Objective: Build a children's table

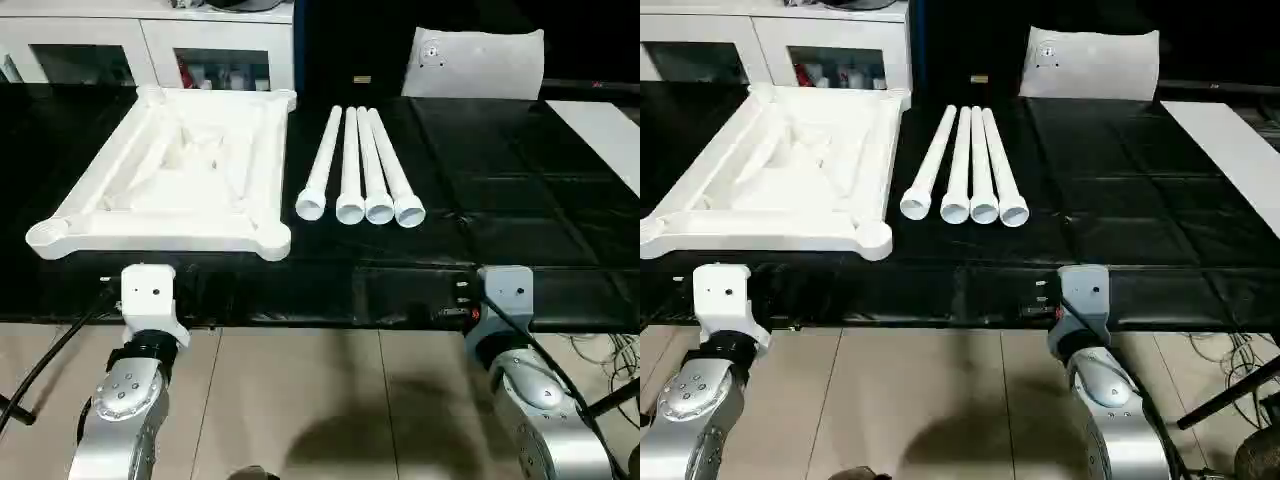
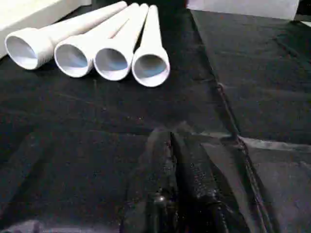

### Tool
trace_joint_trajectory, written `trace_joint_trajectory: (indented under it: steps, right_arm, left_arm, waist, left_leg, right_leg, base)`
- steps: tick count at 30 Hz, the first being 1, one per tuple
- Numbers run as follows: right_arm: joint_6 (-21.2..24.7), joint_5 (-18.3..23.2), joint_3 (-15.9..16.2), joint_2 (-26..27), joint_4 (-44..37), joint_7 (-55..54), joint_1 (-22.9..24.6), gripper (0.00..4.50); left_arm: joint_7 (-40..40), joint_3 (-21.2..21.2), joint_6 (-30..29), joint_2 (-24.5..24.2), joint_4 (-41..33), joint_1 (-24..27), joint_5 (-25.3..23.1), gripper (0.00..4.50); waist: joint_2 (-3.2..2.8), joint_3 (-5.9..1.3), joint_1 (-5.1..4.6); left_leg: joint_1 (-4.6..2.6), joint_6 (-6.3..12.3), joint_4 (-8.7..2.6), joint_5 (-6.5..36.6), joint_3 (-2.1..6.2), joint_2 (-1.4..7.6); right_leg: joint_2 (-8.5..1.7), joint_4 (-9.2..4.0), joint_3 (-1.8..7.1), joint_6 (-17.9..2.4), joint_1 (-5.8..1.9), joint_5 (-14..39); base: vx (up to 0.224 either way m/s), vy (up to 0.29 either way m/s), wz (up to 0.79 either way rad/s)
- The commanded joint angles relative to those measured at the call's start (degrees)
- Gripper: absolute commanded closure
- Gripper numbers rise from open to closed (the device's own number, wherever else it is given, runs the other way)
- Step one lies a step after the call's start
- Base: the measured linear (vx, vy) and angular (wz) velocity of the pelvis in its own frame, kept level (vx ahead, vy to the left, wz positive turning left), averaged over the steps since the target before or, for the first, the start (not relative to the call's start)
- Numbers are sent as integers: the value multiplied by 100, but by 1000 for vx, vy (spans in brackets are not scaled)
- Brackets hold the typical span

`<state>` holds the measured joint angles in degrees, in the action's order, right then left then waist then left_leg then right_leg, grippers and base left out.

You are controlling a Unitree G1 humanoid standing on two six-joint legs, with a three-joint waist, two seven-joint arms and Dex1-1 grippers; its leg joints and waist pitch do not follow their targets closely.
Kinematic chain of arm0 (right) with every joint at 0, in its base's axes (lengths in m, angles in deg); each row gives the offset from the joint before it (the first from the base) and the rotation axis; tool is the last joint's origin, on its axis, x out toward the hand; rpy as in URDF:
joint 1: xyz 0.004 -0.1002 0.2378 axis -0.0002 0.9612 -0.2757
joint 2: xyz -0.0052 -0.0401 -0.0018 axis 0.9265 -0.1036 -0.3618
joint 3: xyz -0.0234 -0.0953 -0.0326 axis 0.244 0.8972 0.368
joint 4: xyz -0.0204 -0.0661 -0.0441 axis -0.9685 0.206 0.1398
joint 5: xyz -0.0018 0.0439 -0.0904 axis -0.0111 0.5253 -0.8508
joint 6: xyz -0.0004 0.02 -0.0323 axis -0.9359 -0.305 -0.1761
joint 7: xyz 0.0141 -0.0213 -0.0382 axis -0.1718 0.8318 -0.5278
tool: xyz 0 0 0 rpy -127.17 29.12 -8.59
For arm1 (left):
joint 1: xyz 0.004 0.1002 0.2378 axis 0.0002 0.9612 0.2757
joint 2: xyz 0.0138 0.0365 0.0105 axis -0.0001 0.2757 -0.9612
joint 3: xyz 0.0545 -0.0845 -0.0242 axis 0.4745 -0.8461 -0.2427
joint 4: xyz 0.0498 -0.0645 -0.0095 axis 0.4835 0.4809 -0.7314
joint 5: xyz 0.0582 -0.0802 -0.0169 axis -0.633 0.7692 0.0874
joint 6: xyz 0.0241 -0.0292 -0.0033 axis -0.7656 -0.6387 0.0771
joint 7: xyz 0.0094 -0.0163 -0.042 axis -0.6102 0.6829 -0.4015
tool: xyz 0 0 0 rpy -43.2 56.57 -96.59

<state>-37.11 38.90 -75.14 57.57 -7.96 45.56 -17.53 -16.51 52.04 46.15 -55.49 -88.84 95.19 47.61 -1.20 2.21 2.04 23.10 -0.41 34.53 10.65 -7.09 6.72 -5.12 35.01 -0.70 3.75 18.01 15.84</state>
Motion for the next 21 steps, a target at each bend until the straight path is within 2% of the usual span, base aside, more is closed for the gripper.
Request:
trace_joint_trajectory:
  steps: [1,3,4,5,6,9,11,12,13,14,16,17,18,19,20,21]
  right_arm:
    - [21,0,22,-27,35,11,-15,450]
    - [21,0,22,-27,35,11,-15,450]
    - [560,311,-444,26,-279,6,163,450]
    - [451,311,-517,96,-202,-80,211,450]
    - [389,432,-579,157,-161,-47,217,450]
    - [349,506,-571,252,-116,-56,162,450]
    - [361,478,-511,314,-98,-109,89,450]
    - [325,450,-418,330,-83,-90,35,450]
    - [295,459,-361,337,-110,-48,15,450]
    - [295,459,-361,337,-110,-48,15,450]
    - [315,492,-303,375,-217,22,-15,450]
    - [263,511,-255,356,-284,107,-34,421]
    - [-117,772,-246,367,-462,466,-48,421]
    - [-260,903,-310,407,-531,547,-71,413]
    - [-294,929,-323,391,-562,585,-103,408]
    - [-314,726,-244,262,-577,539,-177,396]
  left_arm:
    - [-12,-2,-11,-2,-84,-10,-23,356]
    - [-12,-2,-11,-2,-84,-10,-23,356]
    - [55,9,-1480,96,-1015,441,437,356]
    - [-65,-73,-1446,216,-1049,608,465,356]
    - [-170,-129,-1435,305,-1081,715,463,356]
    - [-164,-58,-1172,311,-1026,838,348,356]
    - [-168,-2,-1029,298,-972,842,247,356]
    - [-156,60,-974,276,-942,812,181,356]
    - [-118,109,-948,229,-968,770,140,356]
    - [-118,109,-948,229,-968,770,140,356]
    - [-99,119,-1139,189,-1178,681,148,356]
    - [-133,15,-1175,241,-1278,571,240,327]
    - [-157,-175,-1094,292,-1498,298,400,327]
    - [-128,-230,-1088,285,-1588,173,493,321]
    - [-89,-240,-1098,260,-1646,85,545,315]
    - [-105,-235,-1036,165,-1682,-94,427,303]
  waist:
    - [3,-237,7]
    - [6,-239,7]
    - [130,-260,-4]
    - [66,-231,1]
    - [103,-215,-20]
    - [154,-199,-10]
    - [148,-167,-22]
    - [192,-142,-36]
    - [184,-147,-34]
    - [177,-152,-31]
    - [187,-163,-37]
    - [187,-170,-38]
    - [190,-182,-30]
    - [193,-204,-11]
    - [188,-207,-3]
    - [142,-208,2]
  left_leg:
    - [-166,75,-517,1262,174,491]
    - [-165,79,-513,1252,171,489]
    - [-167,172,-487,1076,150,518]
    - [-160,263,-495,899,170,533]
    - [-150,263,-503,945,153,530]
    - [-167,145,-534,1484,142,505]
    - [-181,-66,-577,1873,153,519]
    - [-206,-306,-601,2276,152,516]
    - [-212,-369,-605,2336,163,518]
    - [-212,-448,-608,2355,173,518]
    - [-199,-484,-610,2271,173,511]
    - [-201,-495,-608,2237,170,513]
    - [-207,-478,-596,2122,170,518]
    - [-204,-439,-581,1990,167,530]
    - [-173,-363,-576,1746,173,526]
    - [-168,-333,-575,1567,185,514]
  right_leg:
    - [-272,-344,105,-1089,0,-669]
    - [-273,-345,106,-1088,-1,-670]
    - [-319,-276,110,-1148,-53,-818]
    - [-285,-314,80,-1185,-1,-886]
    - [-277,-327,86,-1188,12,-849]
    - [-278,-407,109,-1098,28,-164]
    - [-277,-452,122,-1008,64,377]
    - [-267,-492,139,-878,112,921]
    - [-269,-486,141,-835,118,993]
    - [-265,-488,147,-753,130,968]
    - [-254,-466,147,-673,131,751]
    - [-252,-452,146,-668,132,652]
    - [-250,-442,139,-663,124,410]
    - [-271,-421,138,-688,102,117]
    - [-263,-388,125,-697,79,-262]
    - [-239,-357,103,-692,65,-534]
  base:
    - [0,0,0]
    - [0,0,0]
    - [0,0,0]
    - [0,0,0]
    - [0,0,0]
    - [0,0,0]
    - [0,0,0]
    - [0,0,0]
    - [0,0,0]
    - [0,0,0]
    - [0,0,0]
    - [0,0,0]
    - [0,0,0]
    - [0,0,0]
    - [0,0,0]
    - [0,0,0]
